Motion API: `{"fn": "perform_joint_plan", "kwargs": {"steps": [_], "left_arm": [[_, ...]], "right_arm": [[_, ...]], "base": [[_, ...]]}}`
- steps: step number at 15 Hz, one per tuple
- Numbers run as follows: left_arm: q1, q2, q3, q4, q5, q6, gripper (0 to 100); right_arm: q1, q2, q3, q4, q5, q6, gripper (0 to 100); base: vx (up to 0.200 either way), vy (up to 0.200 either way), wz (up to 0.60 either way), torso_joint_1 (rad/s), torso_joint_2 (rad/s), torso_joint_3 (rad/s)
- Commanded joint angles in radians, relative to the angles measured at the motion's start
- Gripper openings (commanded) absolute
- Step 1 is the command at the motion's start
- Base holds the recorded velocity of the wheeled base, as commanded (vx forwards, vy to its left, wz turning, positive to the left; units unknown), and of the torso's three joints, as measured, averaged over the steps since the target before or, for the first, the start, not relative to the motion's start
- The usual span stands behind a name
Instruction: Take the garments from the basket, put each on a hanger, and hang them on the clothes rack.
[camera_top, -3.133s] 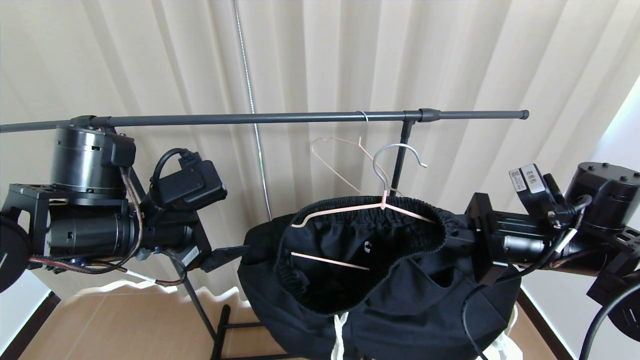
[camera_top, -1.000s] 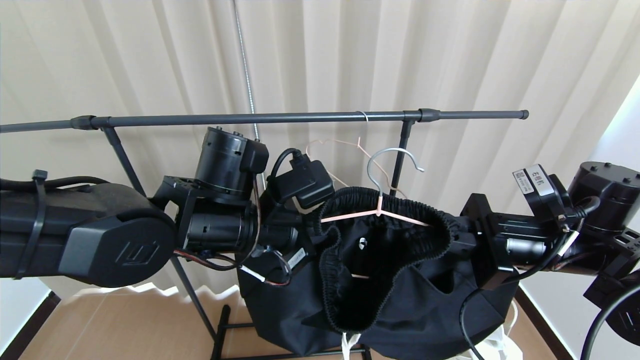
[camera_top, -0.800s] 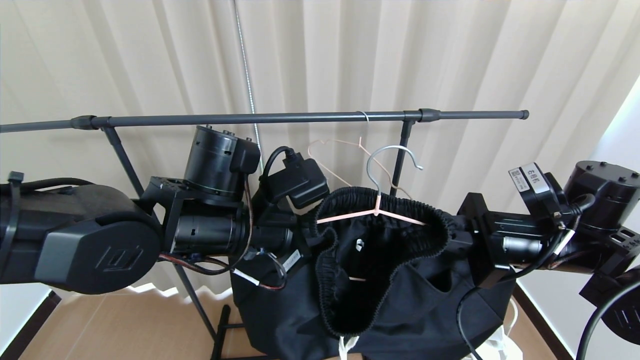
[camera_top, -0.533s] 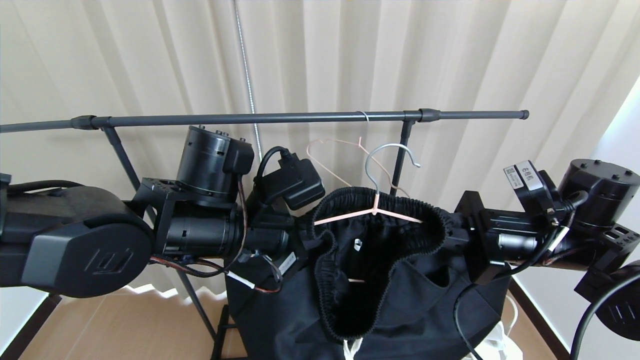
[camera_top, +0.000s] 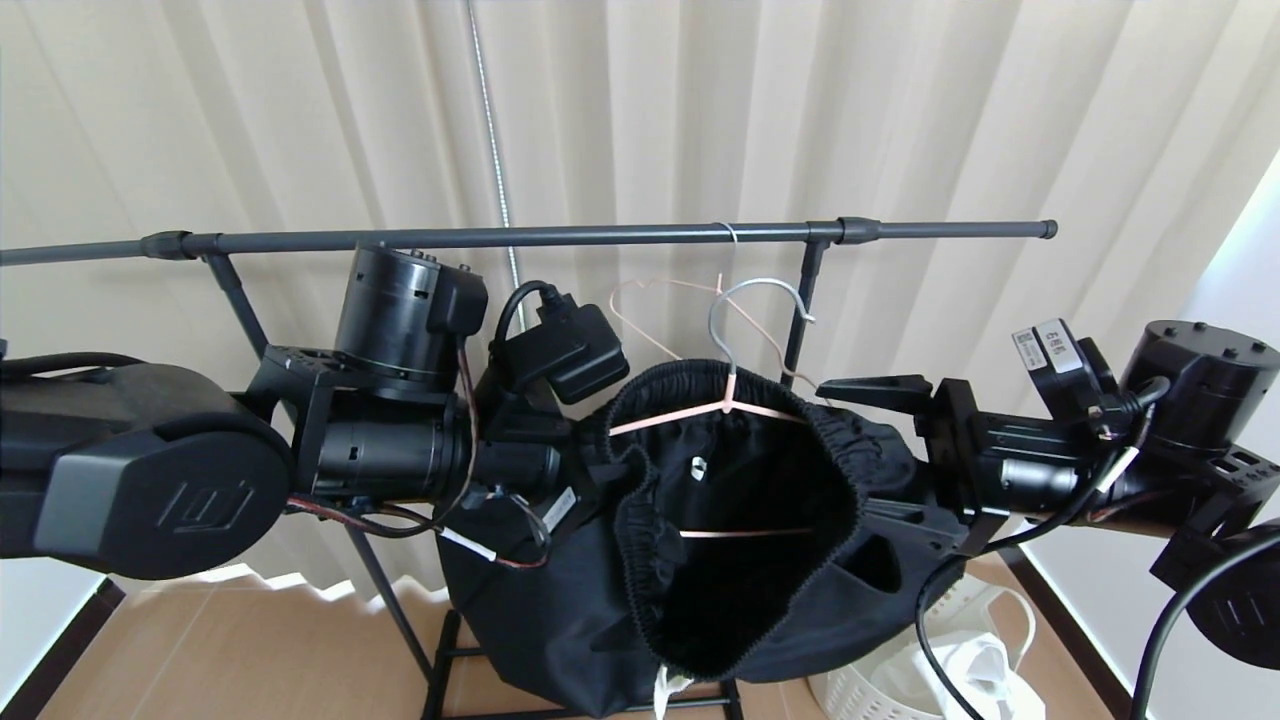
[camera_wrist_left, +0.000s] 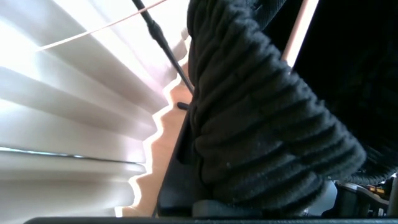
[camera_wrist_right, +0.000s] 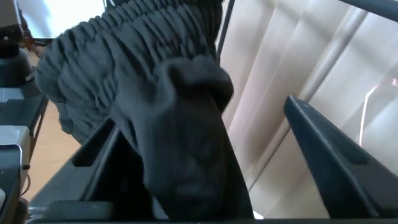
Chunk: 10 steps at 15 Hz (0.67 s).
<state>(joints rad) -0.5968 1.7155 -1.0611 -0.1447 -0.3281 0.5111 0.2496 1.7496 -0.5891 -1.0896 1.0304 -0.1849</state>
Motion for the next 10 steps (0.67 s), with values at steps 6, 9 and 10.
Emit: {"fn": "perform_joint_plan", "kwargs": {"steps": [6, 9, 10], "left_arm": [[0.058, -0.043, 0.01, 0.0, 0.027, -0.005, 0], [0.074, -0.067, 0.024, 0.0, 0.029, -0.042, 0], [0.084, -0.074, 0.029, 0.0, 0.027, -0.042, 0]], "right_arm": [[-0.065, -0.007, -0.006, -0.003, 0.043, 0.002, 100], [-0.105, -0.002, -0.023, -0.003, 0.048, 0.004, 100], [-0.119, 0.001, -0.026, -0.003, 0.048, 0.004, 100]], "base": [[0.0, 0.0, 0.0, 0.0, 0.0, 0.0], [0.0, 0.0, 0.0, 0.0, 0.0, 0.0], [0.0, 0.0, 0.0, 0.0, 0.0, 0.0]]}}
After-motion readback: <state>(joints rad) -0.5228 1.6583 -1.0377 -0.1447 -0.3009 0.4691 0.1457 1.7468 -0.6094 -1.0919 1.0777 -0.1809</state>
